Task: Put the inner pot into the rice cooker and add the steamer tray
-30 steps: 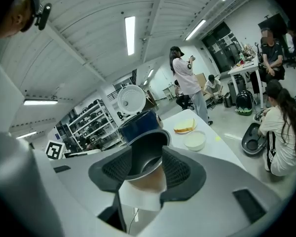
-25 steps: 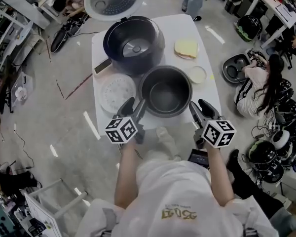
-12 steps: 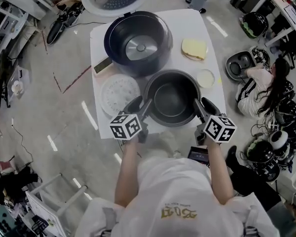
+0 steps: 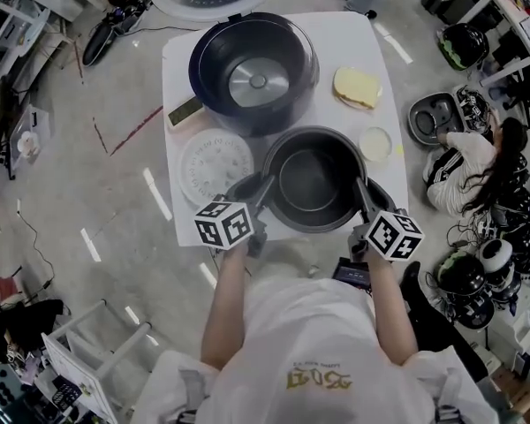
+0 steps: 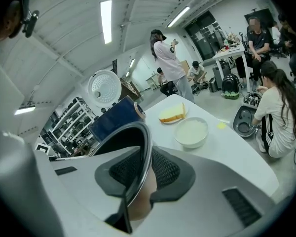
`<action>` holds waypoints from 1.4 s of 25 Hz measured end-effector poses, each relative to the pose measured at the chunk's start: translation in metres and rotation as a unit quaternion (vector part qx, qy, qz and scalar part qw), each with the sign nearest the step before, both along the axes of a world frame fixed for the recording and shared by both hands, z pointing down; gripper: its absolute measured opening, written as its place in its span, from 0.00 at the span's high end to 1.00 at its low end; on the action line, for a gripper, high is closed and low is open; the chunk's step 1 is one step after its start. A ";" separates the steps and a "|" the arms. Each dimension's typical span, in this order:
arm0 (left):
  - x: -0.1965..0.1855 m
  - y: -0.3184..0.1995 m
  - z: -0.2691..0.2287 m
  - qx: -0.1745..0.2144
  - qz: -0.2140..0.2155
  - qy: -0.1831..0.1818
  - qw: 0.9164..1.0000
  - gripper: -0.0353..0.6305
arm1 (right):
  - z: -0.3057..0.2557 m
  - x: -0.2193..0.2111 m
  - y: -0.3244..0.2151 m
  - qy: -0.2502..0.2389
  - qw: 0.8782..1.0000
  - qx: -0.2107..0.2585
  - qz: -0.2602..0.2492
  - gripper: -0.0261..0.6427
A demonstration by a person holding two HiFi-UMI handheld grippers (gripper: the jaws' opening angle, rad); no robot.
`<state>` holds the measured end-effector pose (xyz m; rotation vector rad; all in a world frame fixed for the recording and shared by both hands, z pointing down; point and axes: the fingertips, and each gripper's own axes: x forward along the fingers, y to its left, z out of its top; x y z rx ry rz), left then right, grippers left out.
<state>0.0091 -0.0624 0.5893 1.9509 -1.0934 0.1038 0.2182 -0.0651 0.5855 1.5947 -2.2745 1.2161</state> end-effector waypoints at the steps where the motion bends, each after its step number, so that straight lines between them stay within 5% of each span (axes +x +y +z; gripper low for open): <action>1: 0.001 0.000 0.000 -0.002 0.004 -0.007 1.000 0.76 | 0.000 0.000 0.000 -0.005 1.000 -0.001 0.002 0.84; 18: 0.007 0.007 -0.003 -0.014 -0.034 -0.031 0.999 0.80 | -0.004 0.009 -0.007 -0.046 0.999 -0.005 0.006 0.87; 35: 0.015 0.021 -0.065 0.038 -0.091 -0.017 0.995 0.81 | -0.071 0.016 -0.015 -0.076 0.995 0.046 -0.047 0.87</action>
